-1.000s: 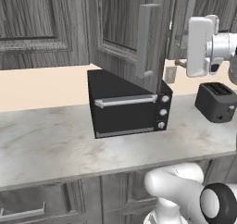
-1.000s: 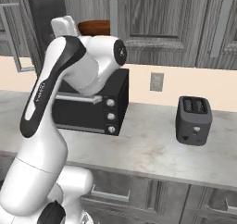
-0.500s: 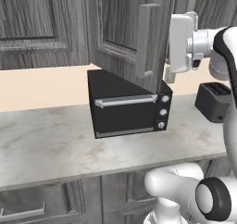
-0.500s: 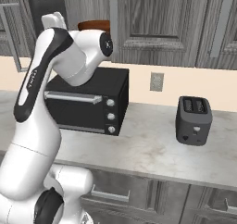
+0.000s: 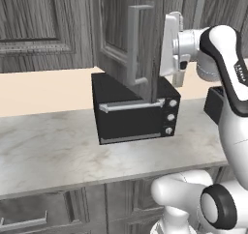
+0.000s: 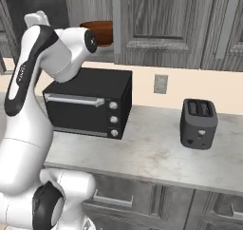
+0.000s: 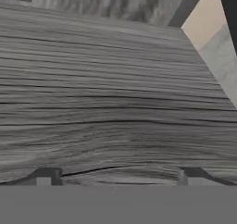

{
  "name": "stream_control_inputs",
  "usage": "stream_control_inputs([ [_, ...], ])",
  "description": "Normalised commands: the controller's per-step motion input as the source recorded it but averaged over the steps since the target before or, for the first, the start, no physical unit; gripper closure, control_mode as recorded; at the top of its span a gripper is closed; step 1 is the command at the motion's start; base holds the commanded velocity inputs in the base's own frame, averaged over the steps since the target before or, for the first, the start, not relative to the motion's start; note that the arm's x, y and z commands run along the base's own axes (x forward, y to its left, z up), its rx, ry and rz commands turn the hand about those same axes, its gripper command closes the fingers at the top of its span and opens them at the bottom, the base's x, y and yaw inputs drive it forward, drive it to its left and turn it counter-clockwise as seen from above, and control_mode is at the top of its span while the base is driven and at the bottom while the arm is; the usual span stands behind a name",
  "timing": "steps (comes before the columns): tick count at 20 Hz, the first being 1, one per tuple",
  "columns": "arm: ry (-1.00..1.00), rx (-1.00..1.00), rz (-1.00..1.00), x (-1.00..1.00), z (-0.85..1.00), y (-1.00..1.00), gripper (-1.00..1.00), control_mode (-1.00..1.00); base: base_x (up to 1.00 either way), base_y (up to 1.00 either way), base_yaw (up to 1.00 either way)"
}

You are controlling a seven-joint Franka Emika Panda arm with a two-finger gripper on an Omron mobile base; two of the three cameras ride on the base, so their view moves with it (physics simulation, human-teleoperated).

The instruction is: Move the bowls from the cabinet to the plates on the dining table.

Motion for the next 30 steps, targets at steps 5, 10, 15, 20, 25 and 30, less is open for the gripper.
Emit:
stream_control_inputs([
  [5,0.03,0.00,0.16,0.00,0.00,0.80,-1.00,-1.00,0.00,0.00,0.00],
  [10,0.01,0.00,0.14,0.00,0.00,0.73,-1.00,-1.00,0.00,0.00,0.00],
  [15,0.00,0.00,0.04,0.00,0.00,0.32,-1.00,-1.00,0.00,0.00,0.00],
  [20,0.00,0.00,0.00,0.00,0.00,0.11,-1.00,-1.00,0.00,0.00,0.00],
  [25,-0.01,-0.01,0.00,-0.03,0.00,-0.07,-1.00,-1.00,0.00,0.00,0.00],
  [30,-0.07,-0.10,-0.01,-0.18,0.00,-0.38,-1.00,-1.00,0.00,0.00,0.00],
])
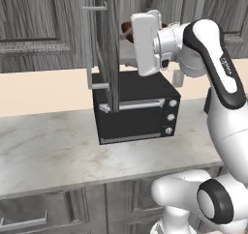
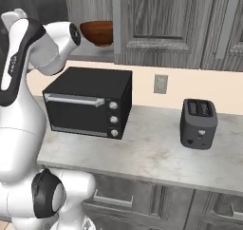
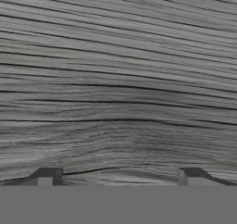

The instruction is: Move the bowls from the cabinet to the plates on the dining table.

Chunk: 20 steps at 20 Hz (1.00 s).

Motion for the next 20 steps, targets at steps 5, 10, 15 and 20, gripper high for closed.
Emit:
stream_control_inputs([
  [5,-0.04,-0.15,0.00,-0.22,0.00,-0.43,-1.00,-1.00,0.00,0.00,0.00],
  [10,-0.03,-0.15,-0.02,-0.42,0.00,-0.46,-1.00,-1.00,0.00,0.00,0.00],
  [15,-0.03,-0.14,-0.05,-0.51,0.00,-0.58,-1.00,-1.00,0.00,0.00,0.00],
  [20,-0.03,-0.15,-0.07,-0.54,0.00,-0.62,-1.00,-1.00,0.00,0.00,0.00],
])
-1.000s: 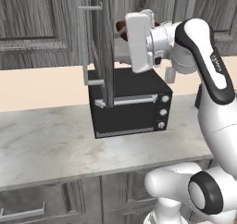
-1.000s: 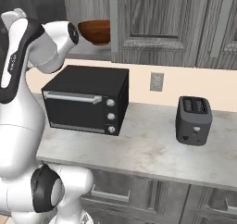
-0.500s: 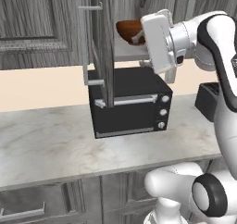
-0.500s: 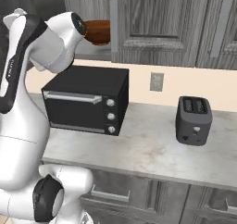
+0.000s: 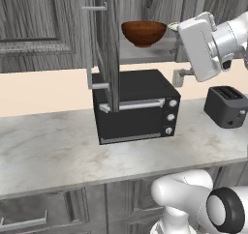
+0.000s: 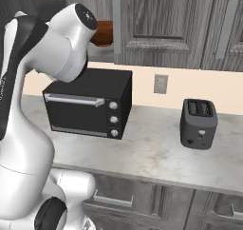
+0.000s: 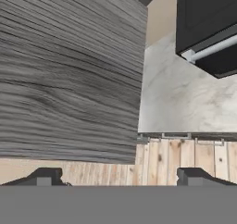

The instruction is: Move the bowls from the cabinet to the plates on the dining table.

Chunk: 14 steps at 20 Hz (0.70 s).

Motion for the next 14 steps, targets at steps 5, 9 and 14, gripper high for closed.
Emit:
stream_control_inputs([
  [5,-0.01,-0.18,-0.08,-0.36,0.00,-0.44,-1.00,-1.00,0.00,0.00,0.00],
  [9,0.00,-0.21,-0.08,-0.27,0.00,-0.41,-1.00,-1.00,0.00,0.00,0.00],
  [14,0.00,-0.14,-0.08,-0.58,0.00,-0.21,-1.00,-1.00,0.00,0.00,0.00],
])
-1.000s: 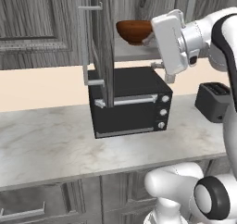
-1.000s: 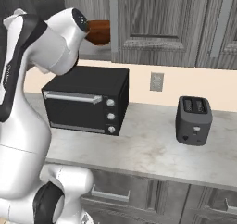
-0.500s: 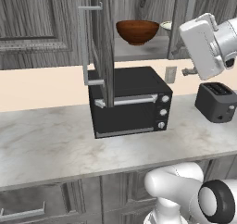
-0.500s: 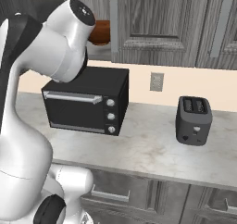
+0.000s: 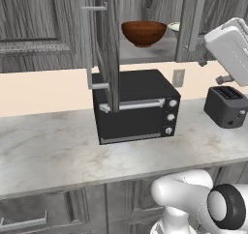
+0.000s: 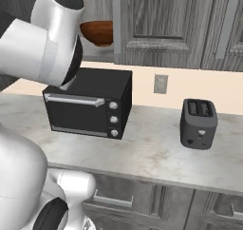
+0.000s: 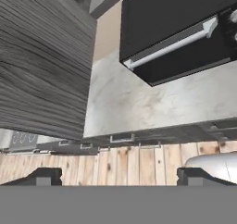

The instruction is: Move the bowls from the cabinet to the plates on the dining table.

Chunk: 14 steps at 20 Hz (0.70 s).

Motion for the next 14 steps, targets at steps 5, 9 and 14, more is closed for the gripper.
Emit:
stream_control_inputs([
  [5,-0.03,-0.10,-0.08,-0.76,0.00,-0.12,-1.00,-1.00,0.00,0.00,0.00],
  [9,-0.09,-0.08,-0.08,-0.78,0.00,-0.09,-1.00,-1.00,0.00,0.00,0.00],
  [14,-0.03,-0.13,-0.06,-0.12,-0.02,-0.10,-1.00,-1.00,0.00,0.00,0.00],
])
